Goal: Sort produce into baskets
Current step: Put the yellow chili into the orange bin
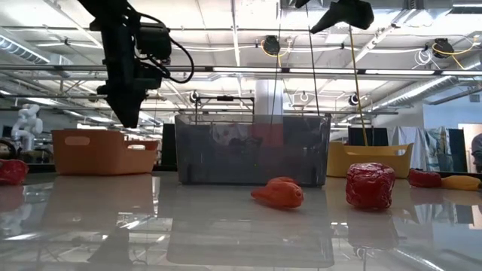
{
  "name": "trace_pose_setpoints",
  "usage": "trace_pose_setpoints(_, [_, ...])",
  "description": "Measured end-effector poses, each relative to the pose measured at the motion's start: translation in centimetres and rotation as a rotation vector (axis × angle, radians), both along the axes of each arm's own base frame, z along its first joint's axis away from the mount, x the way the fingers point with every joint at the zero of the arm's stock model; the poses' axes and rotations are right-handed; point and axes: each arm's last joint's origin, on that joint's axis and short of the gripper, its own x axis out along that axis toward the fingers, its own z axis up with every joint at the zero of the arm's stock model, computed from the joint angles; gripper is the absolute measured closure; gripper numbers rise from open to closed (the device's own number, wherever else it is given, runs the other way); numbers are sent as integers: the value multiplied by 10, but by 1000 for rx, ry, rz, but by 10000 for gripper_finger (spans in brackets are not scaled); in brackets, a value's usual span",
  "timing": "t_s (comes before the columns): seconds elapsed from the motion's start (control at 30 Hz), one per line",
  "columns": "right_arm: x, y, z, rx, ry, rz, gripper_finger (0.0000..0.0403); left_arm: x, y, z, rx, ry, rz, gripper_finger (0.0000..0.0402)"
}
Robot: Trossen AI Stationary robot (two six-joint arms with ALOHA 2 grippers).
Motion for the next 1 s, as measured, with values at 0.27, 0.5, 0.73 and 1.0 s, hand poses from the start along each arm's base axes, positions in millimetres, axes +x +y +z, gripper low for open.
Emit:
trace_pose_setpoints(0.27, [-3, 8, -2, 24, 20, 5, 140, 19, -7, 5, -61, -215, -46, 235])
trace_pose_setpoints(0.5, [-9, 11, -7, 35, 91, -8, 140, 55, -24, 20, -47, -532, -102, 235])
trace_pose_setpoints(0.73, [-10, 10, -8, 24, 103, -27, 140, 100, -32, 20, -31, -672, -160, 236])
trace_pose_setpoints(1.0, [-10, 10, -8, 16, 112, -17, 140, 161, -2, 2, 6, -591, -199, 236])
